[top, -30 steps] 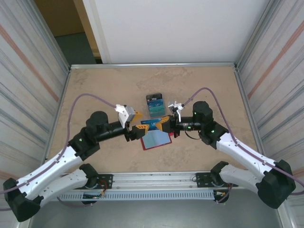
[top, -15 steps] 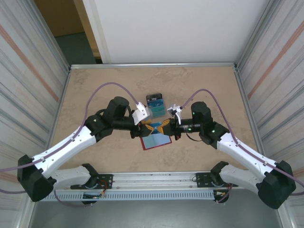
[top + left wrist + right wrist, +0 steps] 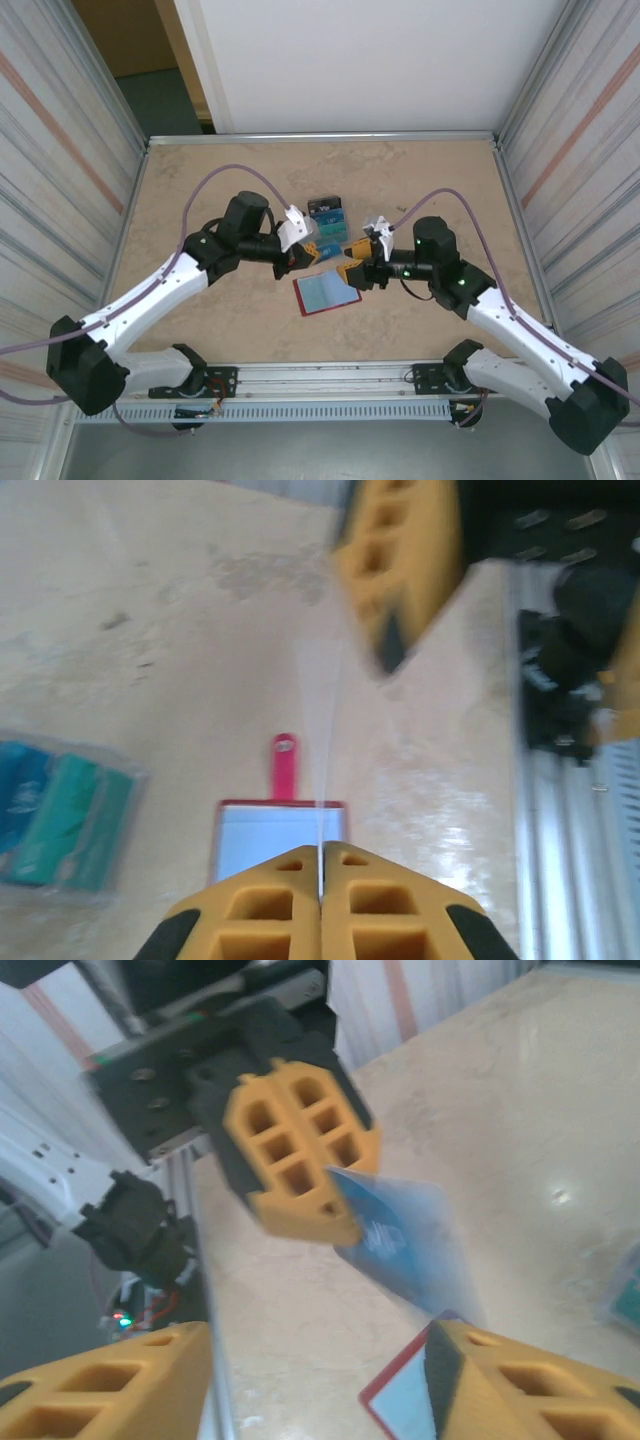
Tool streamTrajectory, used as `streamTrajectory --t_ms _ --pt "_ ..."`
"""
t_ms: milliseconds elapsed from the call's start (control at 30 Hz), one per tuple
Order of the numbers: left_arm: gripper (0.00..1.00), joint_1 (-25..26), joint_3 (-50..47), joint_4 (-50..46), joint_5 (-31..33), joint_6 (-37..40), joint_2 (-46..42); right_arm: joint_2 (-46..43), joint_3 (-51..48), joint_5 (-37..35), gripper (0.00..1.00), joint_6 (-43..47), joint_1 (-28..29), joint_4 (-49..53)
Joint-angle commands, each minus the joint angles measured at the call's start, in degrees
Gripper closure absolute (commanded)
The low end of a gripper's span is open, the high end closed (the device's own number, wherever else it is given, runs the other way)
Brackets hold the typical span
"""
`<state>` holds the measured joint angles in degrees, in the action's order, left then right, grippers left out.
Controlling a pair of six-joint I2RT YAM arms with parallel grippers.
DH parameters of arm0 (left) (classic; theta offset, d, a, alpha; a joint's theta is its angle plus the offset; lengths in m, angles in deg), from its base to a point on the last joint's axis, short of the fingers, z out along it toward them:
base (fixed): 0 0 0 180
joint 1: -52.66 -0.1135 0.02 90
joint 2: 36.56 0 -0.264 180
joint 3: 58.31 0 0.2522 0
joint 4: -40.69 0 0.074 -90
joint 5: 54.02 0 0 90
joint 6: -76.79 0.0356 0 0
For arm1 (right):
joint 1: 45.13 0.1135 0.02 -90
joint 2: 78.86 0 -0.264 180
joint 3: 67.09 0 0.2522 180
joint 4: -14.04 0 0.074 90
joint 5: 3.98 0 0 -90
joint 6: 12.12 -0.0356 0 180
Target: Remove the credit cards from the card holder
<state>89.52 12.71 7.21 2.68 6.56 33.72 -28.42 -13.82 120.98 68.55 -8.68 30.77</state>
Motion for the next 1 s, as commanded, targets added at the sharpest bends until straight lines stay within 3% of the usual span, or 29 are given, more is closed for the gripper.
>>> streamTrajectory --t_ms 0,133,367,567,967 --pt "1.00 -2.3 3.4 3.2 6.3 5.7 4.7 -5.3 1.0 -9.2 0.21 1.1 -0.1 3.6" --pt "1.00 -3.7 9.0 4.1 9.6 11.3 12.9 -9.9 0.4 -14.6 0.01 0.9 -0.3 5.5" --pt "1.00 -5.3 18.8 5.0 8.5 17.3 26.4 -12.2 1.6 -20.6 0.01 -0.8 -0.3 9.9" --pt "1.00 -7.3 27.3 2.8 4.1 17.6 36.2 -12.4 1.9 -22.1 0.01 -1.6 -0.4 11.8" --pt "1.00 -8.7 31.5 -1.0 3.3 18.2 43.6 -13.7 0.8 -24.1 0.01 -3.1 -0.3 12.1"
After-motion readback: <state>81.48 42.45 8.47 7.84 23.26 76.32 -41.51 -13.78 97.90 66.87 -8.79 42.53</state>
